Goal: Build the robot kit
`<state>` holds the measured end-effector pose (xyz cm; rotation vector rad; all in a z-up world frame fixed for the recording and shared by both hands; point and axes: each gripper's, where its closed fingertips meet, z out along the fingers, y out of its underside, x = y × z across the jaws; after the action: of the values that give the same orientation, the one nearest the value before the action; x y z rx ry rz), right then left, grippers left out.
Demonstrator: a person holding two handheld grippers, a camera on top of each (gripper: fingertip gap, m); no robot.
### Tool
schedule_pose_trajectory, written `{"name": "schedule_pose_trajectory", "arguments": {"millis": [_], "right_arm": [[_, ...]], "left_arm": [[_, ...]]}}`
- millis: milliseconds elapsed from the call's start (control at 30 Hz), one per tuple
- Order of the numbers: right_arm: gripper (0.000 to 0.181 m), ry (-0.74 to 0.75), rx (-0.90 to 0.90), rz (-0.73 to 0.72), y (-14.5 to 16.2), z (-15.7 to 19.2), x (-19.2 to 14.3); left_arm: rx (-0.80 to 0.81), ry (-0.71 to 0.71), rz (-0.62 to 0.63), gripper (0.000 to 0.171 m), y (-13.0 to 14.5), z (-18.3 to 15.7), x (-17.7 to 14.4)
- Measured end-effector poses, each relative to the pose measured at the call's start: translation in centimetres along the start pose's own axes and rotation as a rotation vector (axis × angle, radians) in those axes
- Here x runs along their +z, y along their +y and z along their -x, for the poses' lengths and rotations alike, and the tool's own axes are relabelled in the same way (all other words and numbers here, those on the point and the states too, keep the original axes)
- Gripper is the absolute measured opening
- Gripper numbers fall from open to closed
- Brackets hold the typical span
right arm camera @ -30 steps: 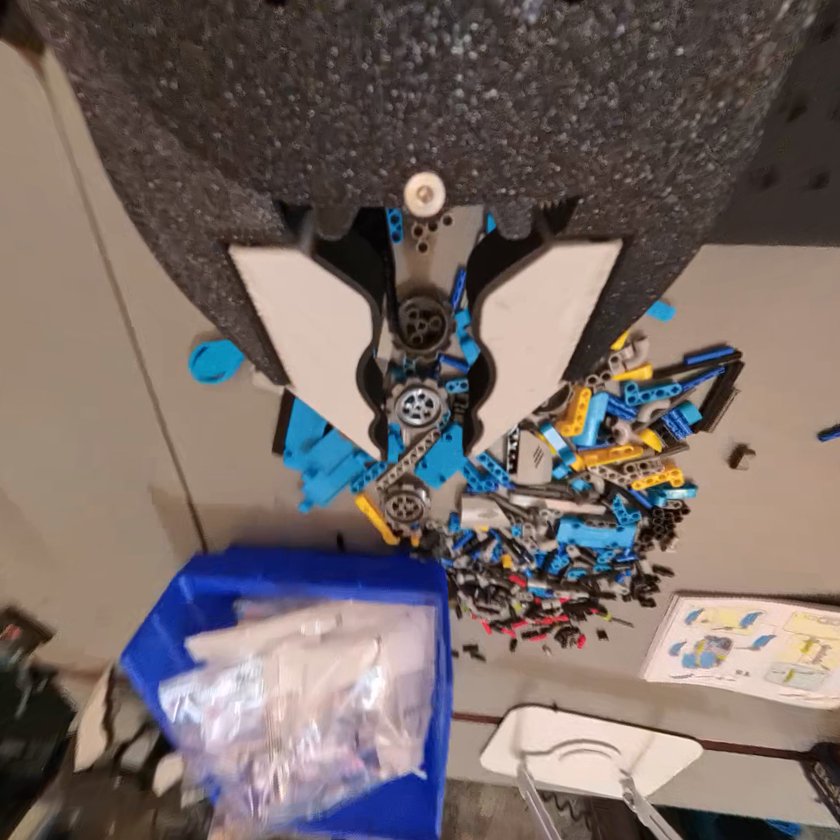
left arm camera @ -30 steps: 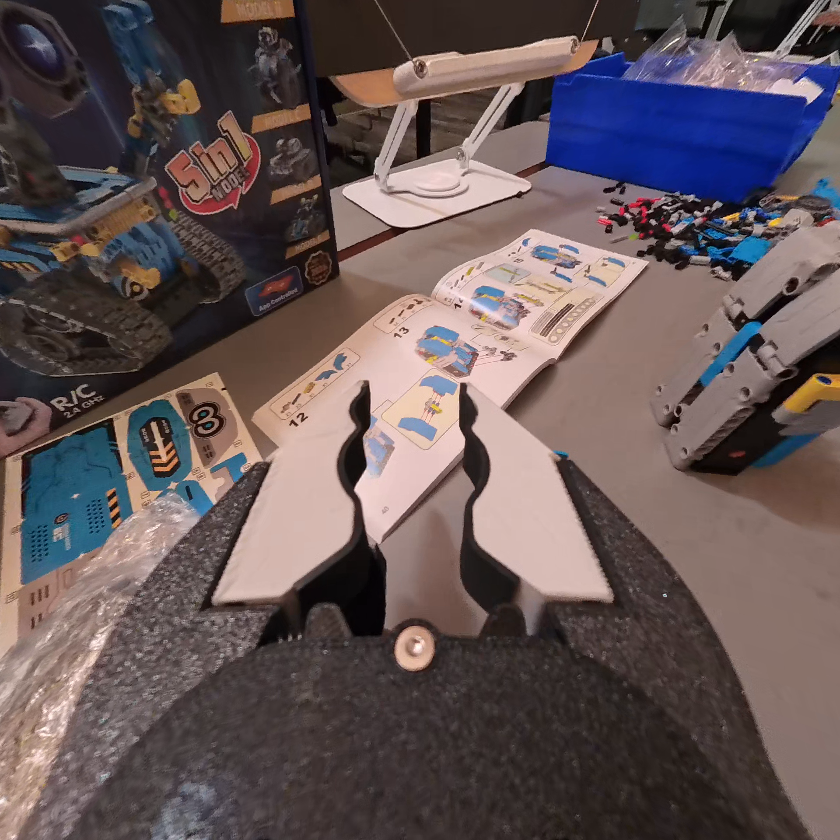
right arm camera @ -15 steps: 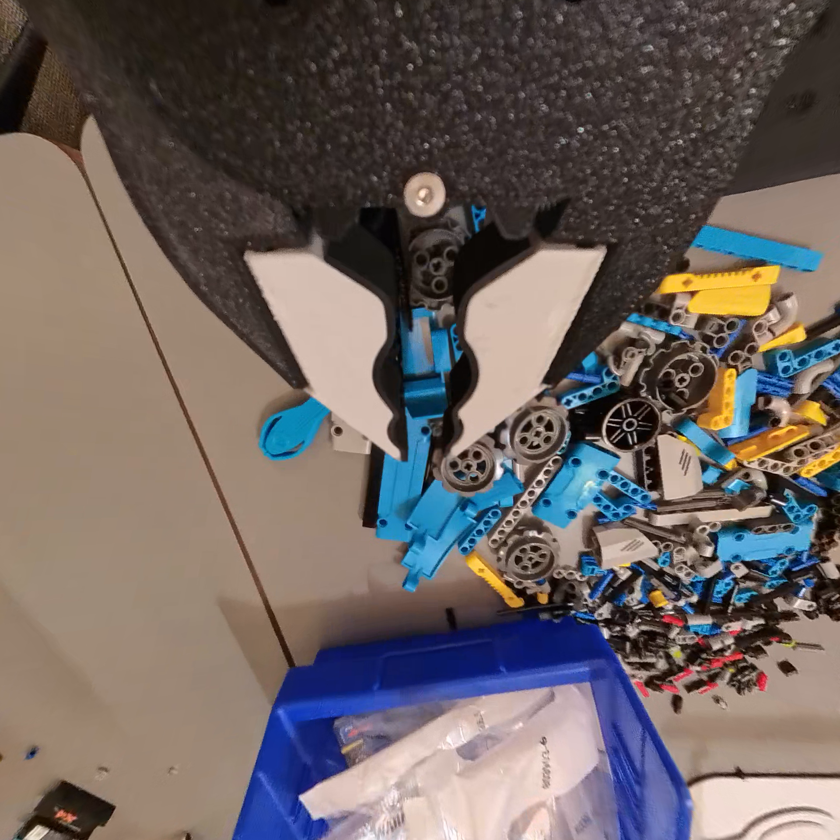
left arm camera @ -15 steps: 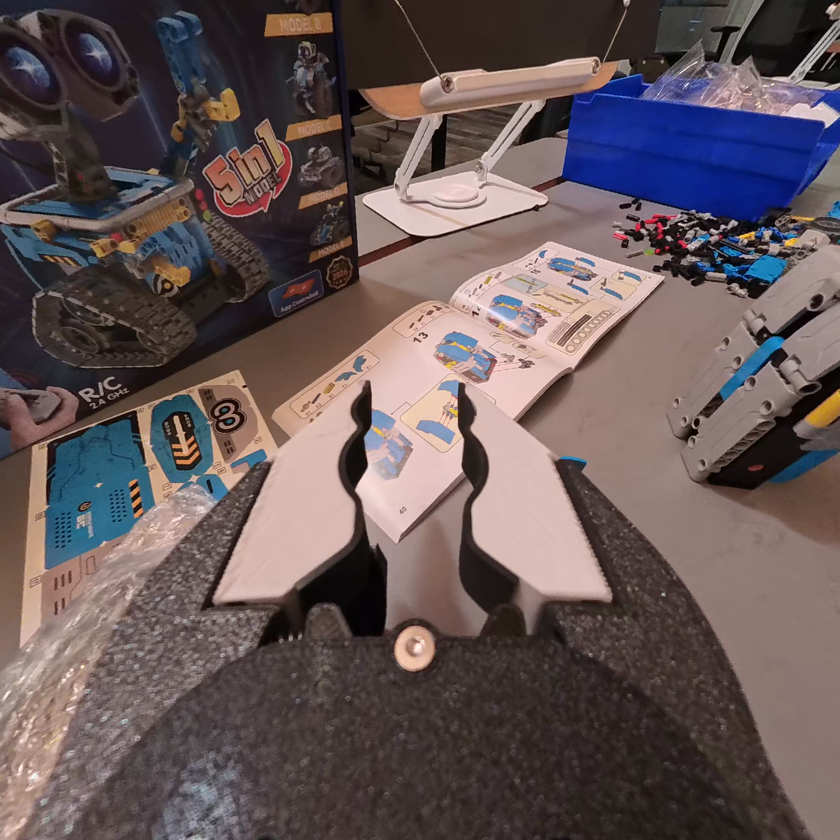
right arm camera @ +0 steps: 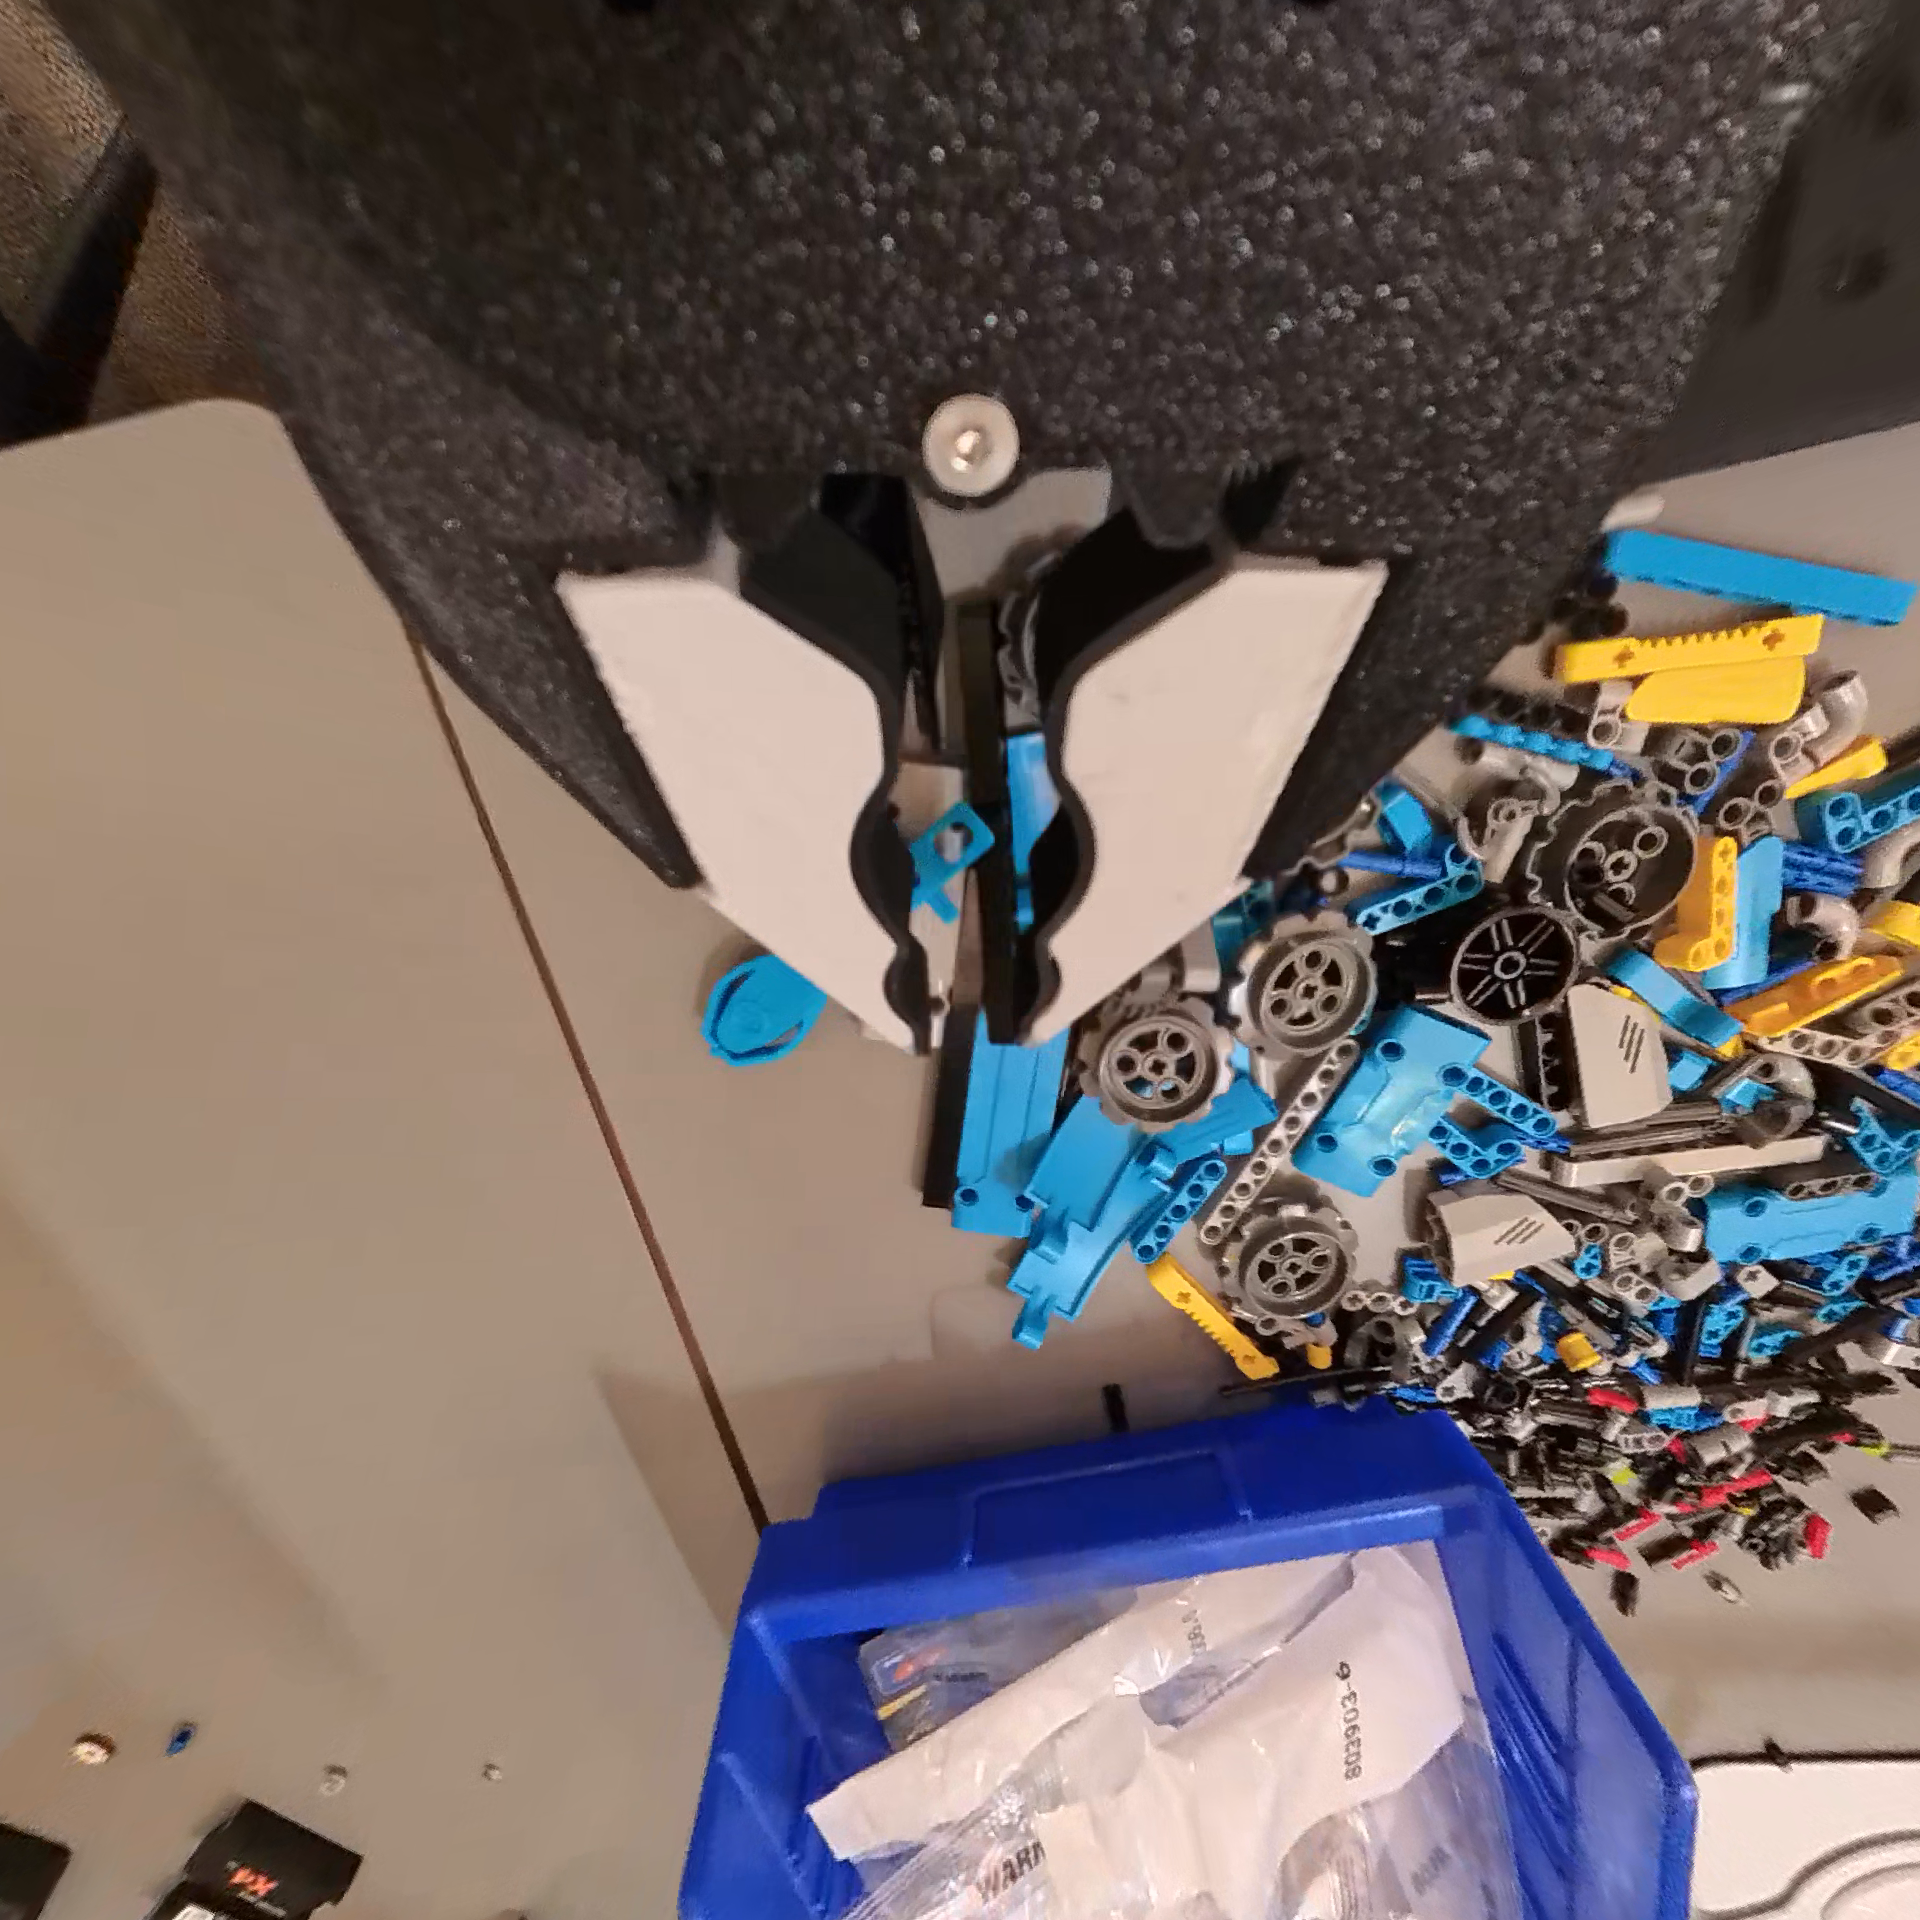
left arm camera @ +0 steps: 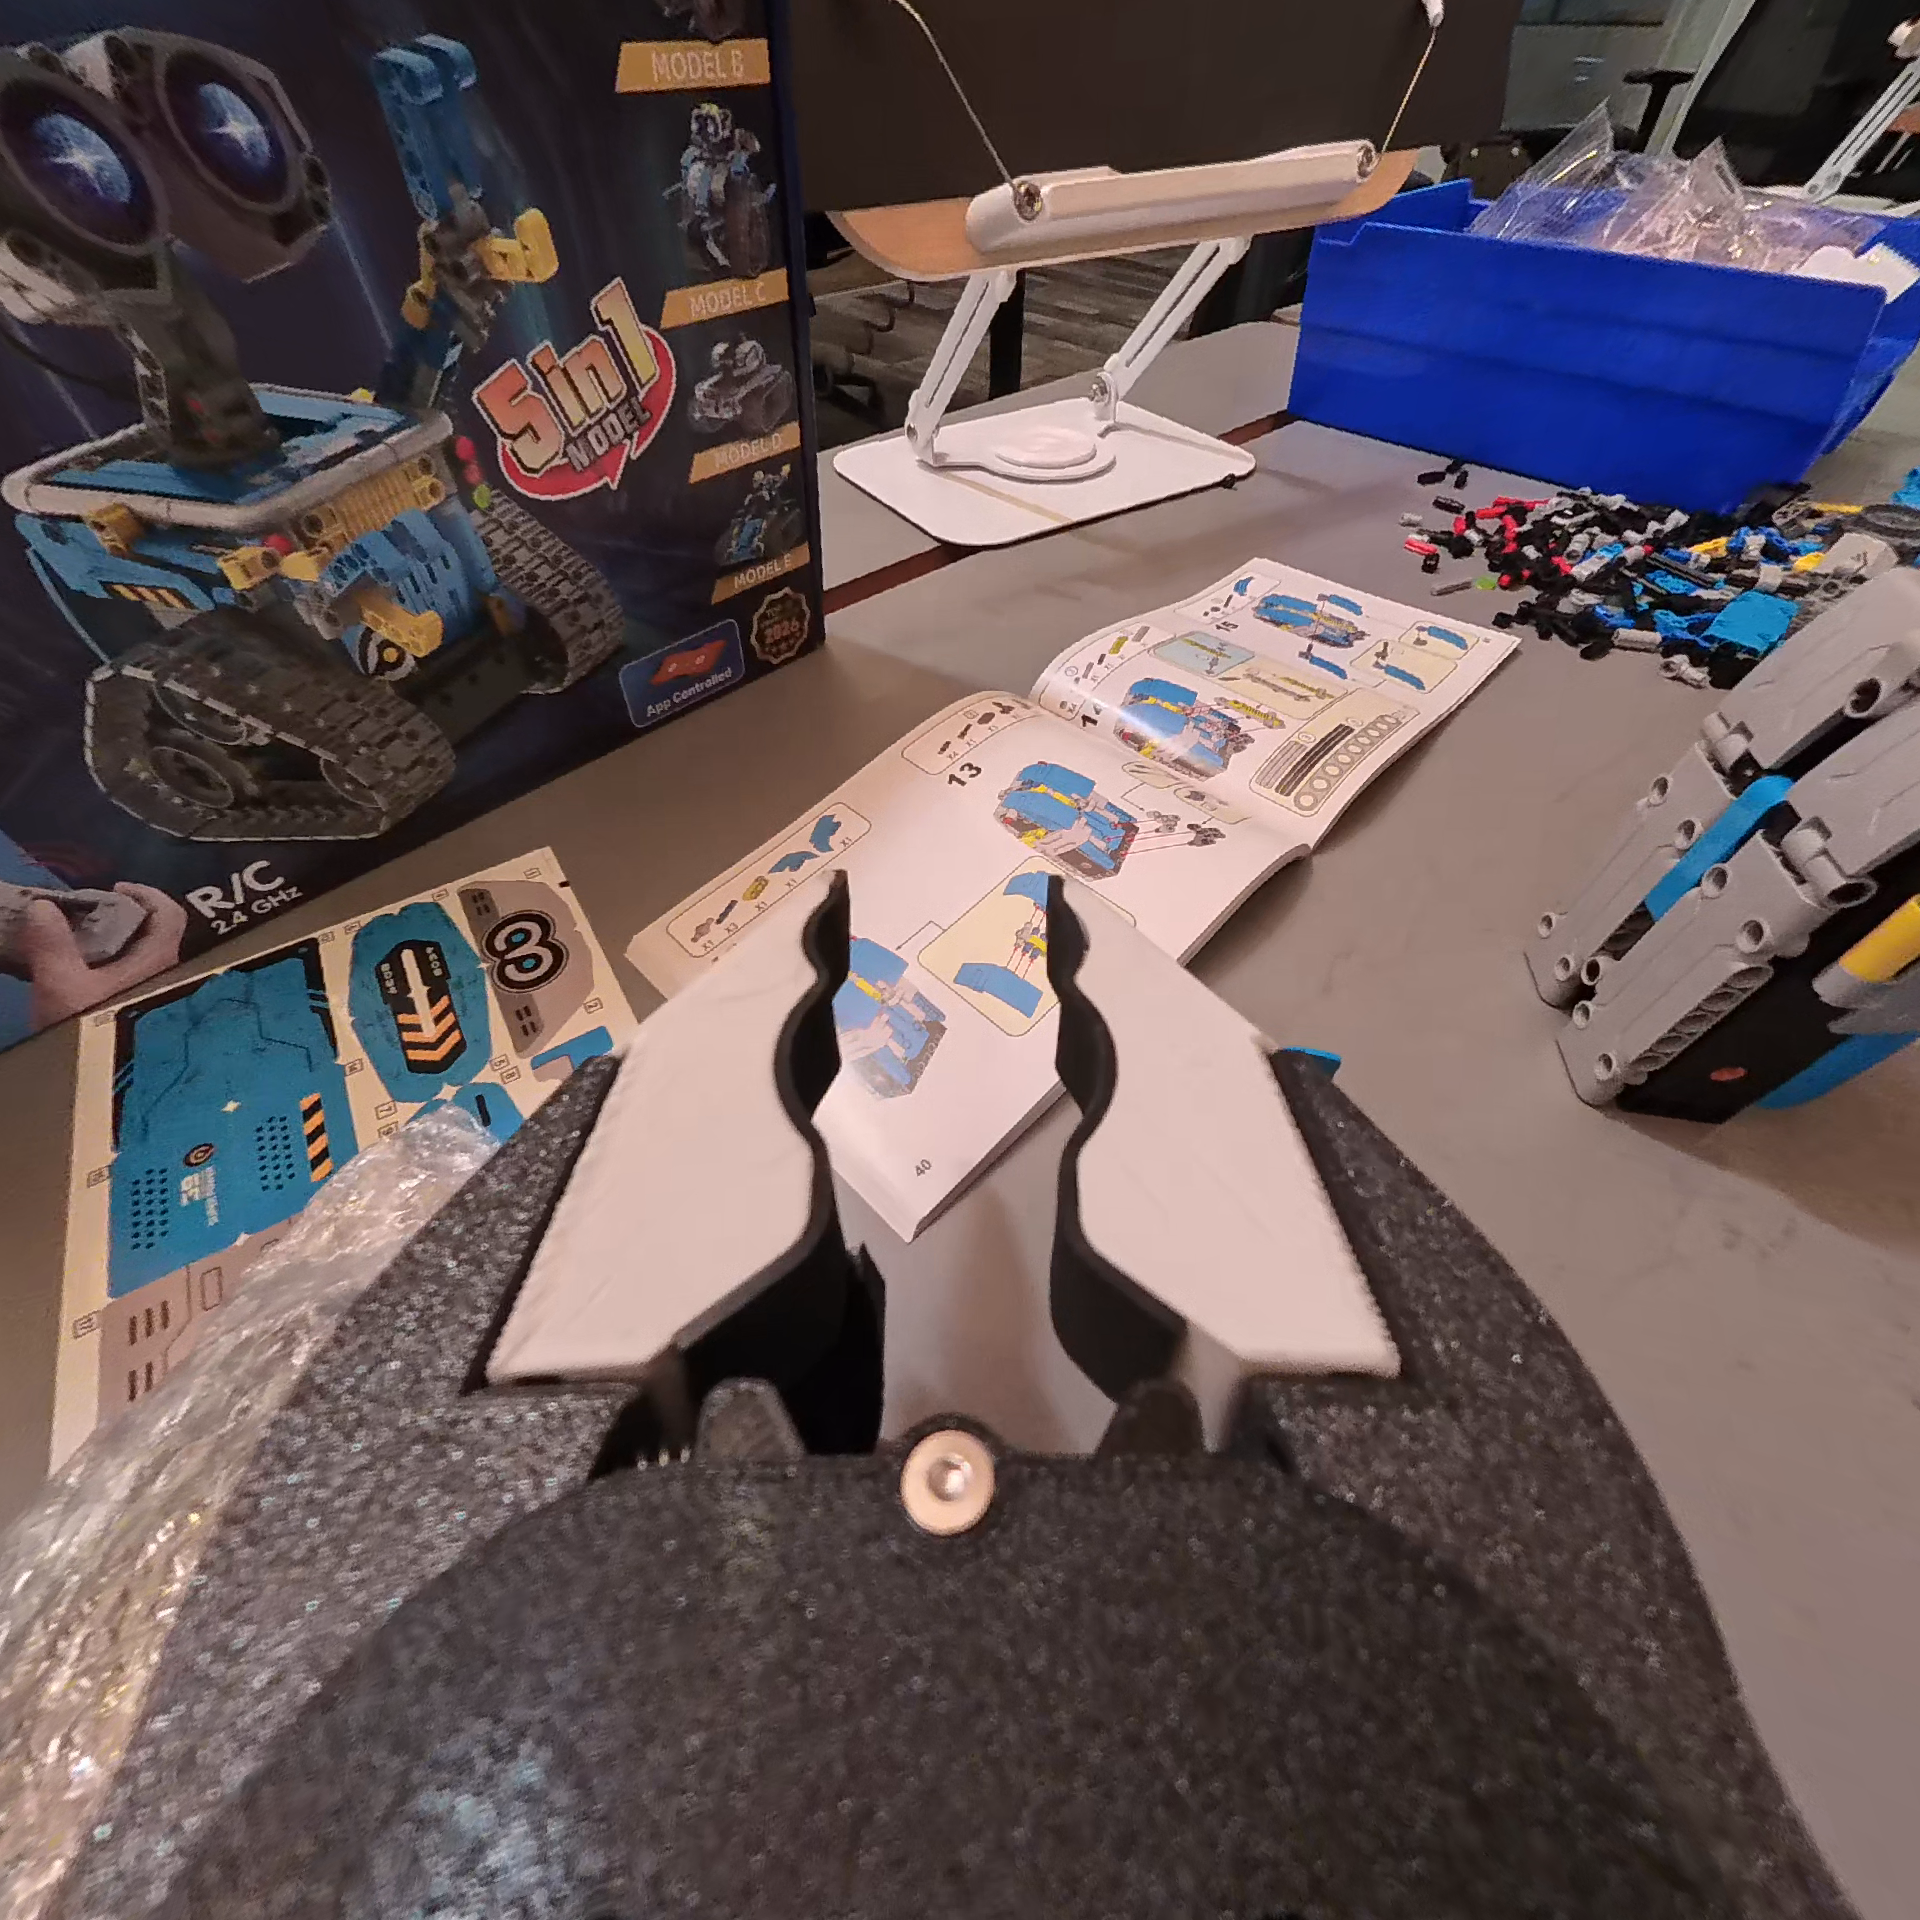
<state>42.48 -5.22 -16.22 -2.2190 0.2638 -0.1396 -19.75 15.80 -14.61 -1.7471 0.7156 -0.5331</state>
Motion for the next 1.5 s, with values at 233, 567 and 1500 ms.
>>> {"name": "schedule_pose_trajectory", "arguments": {"millis": [233, 567, 1500], "right_arm": [[0.015, -0.077, -0.062, 0.078, 2.9, 0.7, -1.7], [0.014, -0.117, -0.104, 0.092, 4.3, 0.8, -2.7], [0.019, -0.164, -0.285, 0.083, 4.2, 4.4, -1.6]], "left_arm": [[-0.010, -0.017, -0.014, 0.036, -0.2, 0.3, -0.1], [-0.006, -0.026, -0.024, 0.035, -0.3, 0.4, -0.2], [0.032, -0.021, -0.008, 0.035, -0.1, -0.1, 0.0]]}}
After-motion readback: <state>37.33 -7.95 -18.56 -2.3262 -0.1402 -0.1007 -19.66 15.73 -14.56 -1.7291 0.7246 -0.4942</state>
